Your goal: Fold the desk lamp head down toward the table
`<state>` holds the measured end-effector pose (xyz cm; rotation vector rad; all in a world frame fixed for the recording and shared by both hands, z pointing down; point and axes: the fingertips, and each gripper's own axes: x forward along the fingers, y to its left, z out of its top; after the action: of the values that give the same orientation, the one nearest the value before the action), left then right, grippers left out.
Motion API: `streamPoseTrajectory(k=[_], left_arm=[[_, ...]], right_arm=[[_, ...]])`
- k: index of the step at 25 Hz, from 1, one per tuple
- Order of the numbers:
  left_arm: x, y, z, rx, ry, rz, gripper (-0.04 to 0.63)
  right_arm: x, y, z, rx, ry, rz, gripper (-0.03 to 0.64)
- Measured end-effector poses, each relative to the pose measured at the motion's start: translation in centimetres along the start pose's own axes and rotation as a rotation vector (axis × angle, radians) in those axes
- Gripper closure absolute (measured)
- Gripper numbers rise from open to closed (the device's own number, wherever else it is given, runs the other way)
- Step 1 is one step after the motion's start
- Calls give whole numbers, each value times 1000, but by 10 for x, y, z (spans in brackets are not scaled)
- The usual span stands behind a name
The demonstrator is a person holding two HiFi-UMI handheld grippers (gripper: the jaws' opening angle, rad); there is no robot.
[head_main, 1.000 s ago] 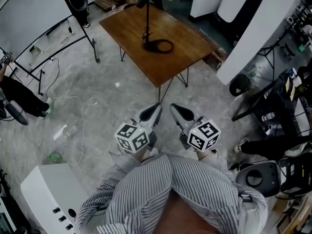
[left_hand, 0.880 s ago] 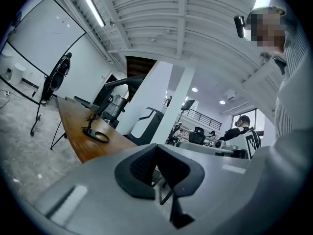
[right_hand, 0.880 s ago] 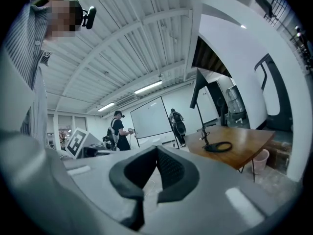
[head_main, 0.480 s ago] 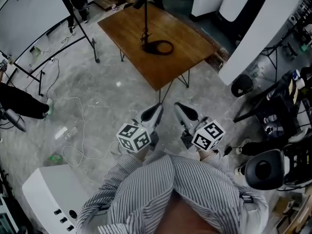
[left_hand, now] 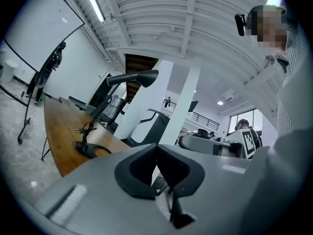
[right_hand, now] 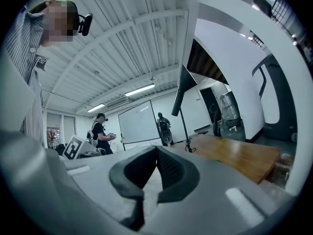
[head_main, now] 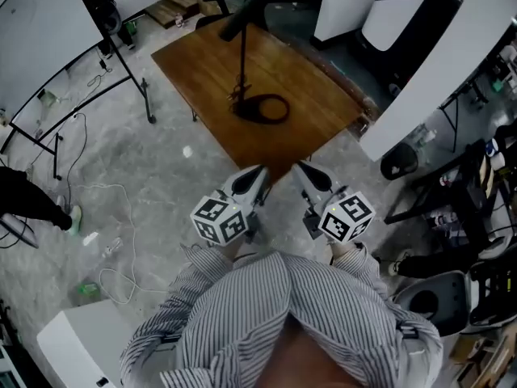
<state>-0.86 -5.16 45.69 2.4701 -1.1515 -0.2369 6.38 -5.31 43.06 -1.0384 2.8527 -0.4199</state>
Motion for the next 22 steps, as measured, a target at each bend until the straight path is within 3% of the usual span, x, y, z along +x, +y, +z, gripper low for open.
streamPoseTrajectory(k=[6, 11, 15, 22], left_arm=[[57, 67, 53, 80, 23, -56, 594], [89, 118, 73, 94, 32, -53, 594], [108, 140, 83, 106, 38, -49, 594], [133, 156, 96, 129, 22, -28, 594]], right_arm=[[97, -34, 14, -10, -15, -24, 615], [148, -67, 21, -15, -15, -54, 615], [171, -83, 31, -26, -26, -56, 615], [199, -101, 43, -146, 19, -82, 615]])
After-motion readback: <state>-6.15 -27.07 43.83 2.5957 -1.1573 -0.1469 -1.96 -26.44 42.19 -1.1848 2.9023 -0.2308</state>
